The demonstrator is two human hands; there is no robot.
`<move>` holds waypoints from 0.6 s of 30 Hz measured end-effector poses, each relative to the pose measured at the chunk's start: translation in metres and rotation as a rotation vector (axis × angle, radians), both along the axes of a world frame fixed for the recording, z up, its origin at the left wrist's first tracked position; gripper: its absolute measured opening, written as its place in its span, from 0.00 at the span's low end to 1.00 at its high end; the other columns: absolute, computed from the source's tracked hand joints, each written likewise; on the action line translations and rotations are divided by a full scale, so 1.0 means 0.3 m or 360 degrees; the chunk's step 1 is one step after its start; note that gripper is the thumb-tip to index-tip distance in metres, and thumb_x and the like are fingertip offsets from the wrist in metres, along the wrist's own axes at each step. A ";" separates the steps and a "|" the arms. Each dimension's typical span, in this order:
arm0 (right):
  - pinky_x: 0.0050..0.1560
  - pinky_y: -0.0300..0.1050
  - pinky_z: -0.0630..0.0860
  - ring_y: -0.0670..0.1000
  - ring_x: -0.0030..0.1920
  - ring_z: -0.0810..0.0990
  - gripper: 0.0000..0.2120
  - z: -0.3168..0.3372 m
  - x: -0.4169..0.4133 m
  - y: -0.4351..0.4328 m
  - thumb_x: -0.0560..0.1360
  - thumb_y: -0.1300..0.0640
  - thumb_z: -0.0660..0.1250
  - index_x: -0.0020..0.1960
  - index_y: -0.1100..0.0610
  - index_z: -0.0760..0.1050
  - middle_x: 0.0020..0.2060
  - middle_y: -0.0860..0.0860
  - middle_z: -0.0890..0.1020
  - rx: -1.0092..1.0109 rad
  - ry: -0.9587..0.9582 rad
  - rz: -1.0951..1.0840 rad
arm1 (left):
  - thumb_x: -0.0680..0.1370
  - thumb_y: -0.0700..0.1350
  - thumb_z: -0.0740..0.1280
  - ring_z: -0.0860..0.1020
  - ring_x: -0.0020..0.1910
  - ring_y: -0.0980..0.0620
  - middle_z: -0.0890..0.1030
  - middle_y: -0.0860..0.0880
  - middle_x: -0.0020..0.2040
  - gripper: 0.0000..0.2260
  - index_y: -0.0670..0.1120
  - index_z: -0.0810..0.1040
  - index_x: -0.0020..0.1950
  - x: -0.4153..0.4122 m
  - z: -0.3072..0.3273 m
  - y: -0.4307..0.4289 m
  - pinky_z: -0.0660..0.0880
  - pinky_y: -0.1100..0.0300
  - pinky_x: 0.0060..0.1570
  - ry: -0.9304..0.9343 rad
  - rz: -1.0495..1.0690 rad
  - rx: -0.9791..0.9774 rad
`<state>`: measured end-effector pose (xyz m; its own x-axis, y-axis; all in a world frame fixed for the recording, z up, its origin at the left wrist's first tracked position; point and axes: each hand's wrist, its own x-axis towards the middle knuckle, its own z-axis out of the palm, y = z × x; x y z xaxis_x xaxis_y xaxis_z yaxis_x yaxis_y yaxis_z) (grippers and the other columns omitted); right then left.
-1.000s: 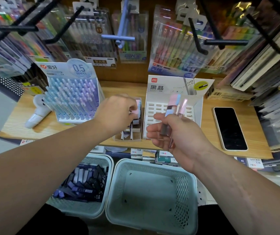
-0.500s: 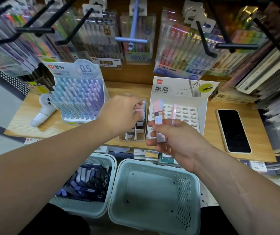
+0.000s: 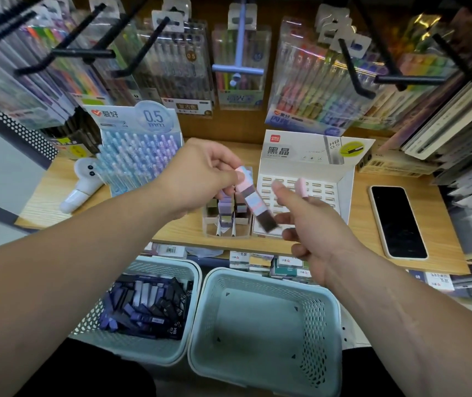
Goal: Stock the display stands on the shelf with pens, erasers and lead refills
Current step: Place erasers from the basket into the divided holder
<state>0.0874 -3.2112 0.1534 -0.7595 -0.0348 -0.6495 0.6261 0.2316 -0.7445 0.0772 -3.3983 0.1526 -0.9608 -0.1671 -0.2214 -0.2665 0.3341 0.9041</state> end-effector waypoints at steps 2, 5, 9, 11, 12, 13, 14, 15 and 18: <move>0.31 0.44 0.63 0.50 0.39 0.73 0.21 0.000 -0.010 0.006 0.77 0.33 0.64 0.56 0.49 0.78 0.45 0.50 0.81 0.0034 -0.0024 -0.0069 | 0.74 0.36 0.75 0.81 0.32 0.59 0.83 0.51 0.35 0.06 0.46 0.83 0.46 -0.005 -0.005 -0.015 0.78 0.62 0.36 0.0060 -0.0102 -0.0343; 0.30 0.43 0.61 0.50 0.38 0.70 0.22 -0.002 -0.013 0.005 0.80 0.33 0.56 0.52 0.48 0.80 0.42 0.49 0.78 -0.0007 -0.0024 -0.0110 | 0.74 0.40 0.75 0.76 0.32 0.63 0.78 0.59 0.32 0.04 0.48 0.85 0.47 -0.005 -0.015 -0.009 0.77 0.64 0.38 0.0241 -0.0246 -0.0812; 0.27 0.42 0.61 0.49 0.36 0.68 0.24 -0.012 -0.016 0.008 0.80 0.33 0.55 0.50 0.48 0.81 0.40 0.49 0.76 -0.0051 0.0008 -0.0116 | 0.77 0.43 0.72 0.77 0.38 0.56 0.79 0.58 0.35 0.02 0.48 0.85 0.47 -0.007 -0.057 0.017 0.77 0.53 0.44 0.0451 -0.0427 -0.1126; 0.24 0.40 0.61 0.48 0.34 0.68 0.24 -0.015 -0.019 0.014 0.80 0.33 0.56 0.51 0.49 0.82 0.39 0.49 0.75 -0.0095 0.0018 -0.0117 | 0.78 0.44 0.70 0.79 0.42 0.51 0.83 0.53 0.41 0.03 0.48 0.84 0.46 -0.013 -0.088 0.020 0.77 0.50 0.44 0.0554 -0.0496 -0.1278; 0.23 0.39 0.61 0.48 0.33 0.68 0.24 -0.015 -0.020 0.018 0.80 0.33 0.57 0.50 0.49 0.82 0.38 0.49 0.75 -0.0130 0.0012 -0.0135 | 0.78 0.44 0.69 0.80 0.42 0.49 0.83 0.52 0.42 0.04 0.48 0.83 0.46 -0.015 -0.101 0.021 0.78 0.50 0.43 0.0578 -0.0529 -0.1362; 0.22 0.39 0.61 0.48 0.32 0.67 0.23 -0.012 -0.020 0.022 0.80 0.34 0.57 0.50 0.50 0.82 0.37 0.49 0.74 -0.0172 -0.0002 -0.0163 | 0.78 0.43 0.68 0.80 0.42 0.48 0.83 0.51 0.43 0.04 0.48 0.83 0.46 -0.016 -0.112 0.024 0.78 0.50 0.41 0.0577 -0.0566 -0.1441; 0.23 0.39 0.61 0.47 0.31 0.67 0.23 -0.009 -0.020 0.025 0.81 0.35 0.58 0.50 0.51 0.83 0.36 0.49 0.73 -0.0218 -0.0017 -0.0191 | 0.77 0.43 0.67 0.80 0.42 0.47 0.83 0.50 0.43 0.04 0.48 0.82 0.46 -0.017 -0.121 0.025 0.78 0.50 0.40 0.0576 -0.0600 -0.1494; 0.23 0.39 0.62 0.47 0.30 0.67 0.23 -0.007 -0.021 0.026 0.81 0.36 0.58 0.50 0.51 0.83 0.35 0.49 0.73 -0.0259 -0.0023 -0.0214 | 0.77 0.43 0.67 0.80 0.42 0.47 0.83 0.50 0.43 0.05 0.48 0.82 0.46 -0.018 -0.128 0.025 0.78 0.50 0.40 0.0574 -0.0622 -0.1519; 0.28 0.42 0.67 0.47 0.29 0.69 0.24 -0.006 -0.024 0.029 0.83 0.39 0.57 0.48 0.54 0.84 0.31 0.49 0.72 -0.0303 0.0029 -0.0246 | 0.76 0.42 0.69 0.79 0.42 0.48 0.82 0.50 0.42 0.04 0.47 0.84 0.44 -0.033 -0.141 0.023 0.78 0.49 0.40 0.0589 -0.0602 -0.1471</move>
<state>0.0802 -3.2027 0.1516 -0.7769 -0.0378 -0.6285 0.6293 -0.0116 -0.7771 0.0673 -3.3916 0.1104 -0.9669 0.2026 0.1551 0.2379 0.9356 0.2607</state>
